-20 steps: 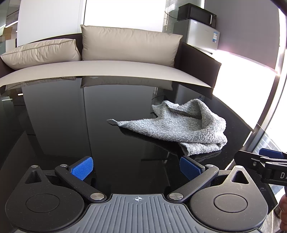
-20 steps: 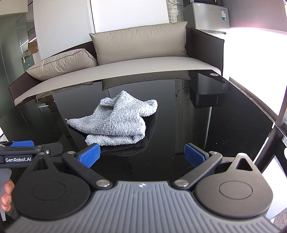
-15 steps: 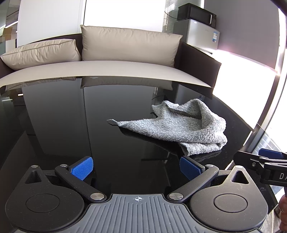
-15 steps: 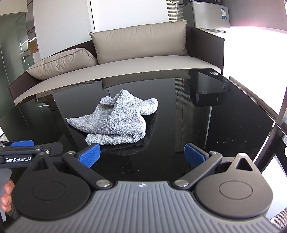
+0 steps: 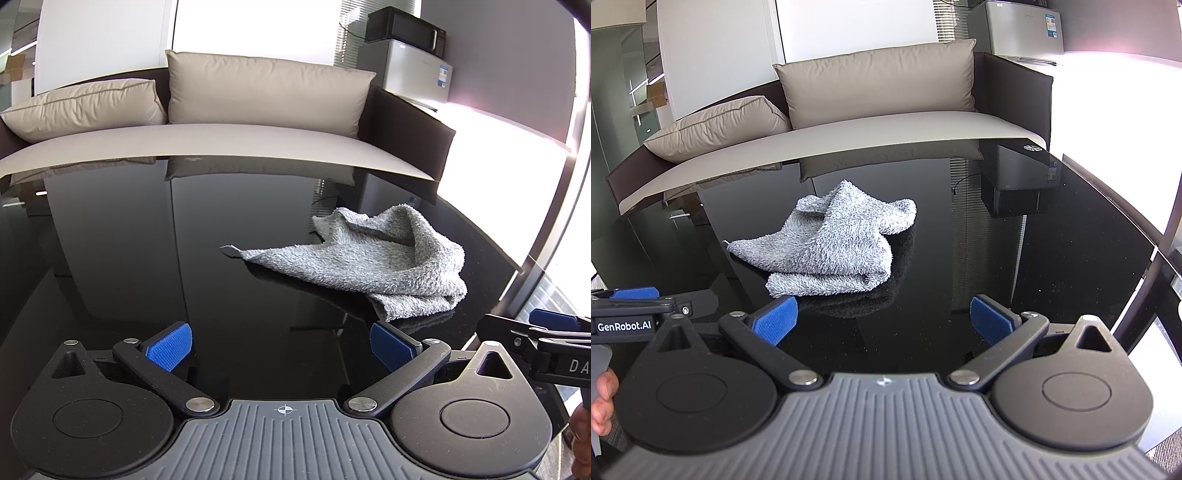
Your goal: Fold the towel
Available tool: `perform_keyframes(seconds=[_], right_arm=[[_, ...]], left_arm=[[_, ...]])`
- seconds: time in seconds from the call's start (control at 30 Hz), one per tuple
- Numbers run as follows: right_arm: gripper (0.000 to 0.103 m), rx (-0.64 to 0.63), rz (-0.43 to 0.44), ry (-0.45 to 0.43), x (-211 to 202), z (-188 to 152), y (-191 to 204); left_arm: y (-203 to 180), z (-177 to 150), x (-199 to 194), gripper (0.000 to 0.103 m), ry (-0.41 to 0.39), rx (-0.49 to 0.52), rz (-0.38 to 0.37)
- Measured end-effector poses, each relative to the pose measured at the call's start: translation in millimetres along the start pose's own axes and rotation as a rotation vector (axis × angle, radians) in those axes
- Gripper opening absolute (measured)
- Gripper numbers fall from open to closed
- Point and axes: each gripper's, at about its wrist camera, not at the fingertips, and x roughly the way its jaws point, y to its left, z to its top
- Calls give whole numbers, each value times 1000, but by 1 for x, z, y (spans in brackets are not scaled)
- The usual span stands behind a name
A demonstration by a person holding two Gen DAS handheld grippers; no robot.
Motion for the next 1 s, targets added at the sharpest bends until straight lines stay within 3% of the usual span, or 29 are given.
perform_keyframes(seconds=[1.0], right_arm=[[102,-3,9,2,-1,0,1]], left_arm=[[-3,-1,2,102,11,10,2]])
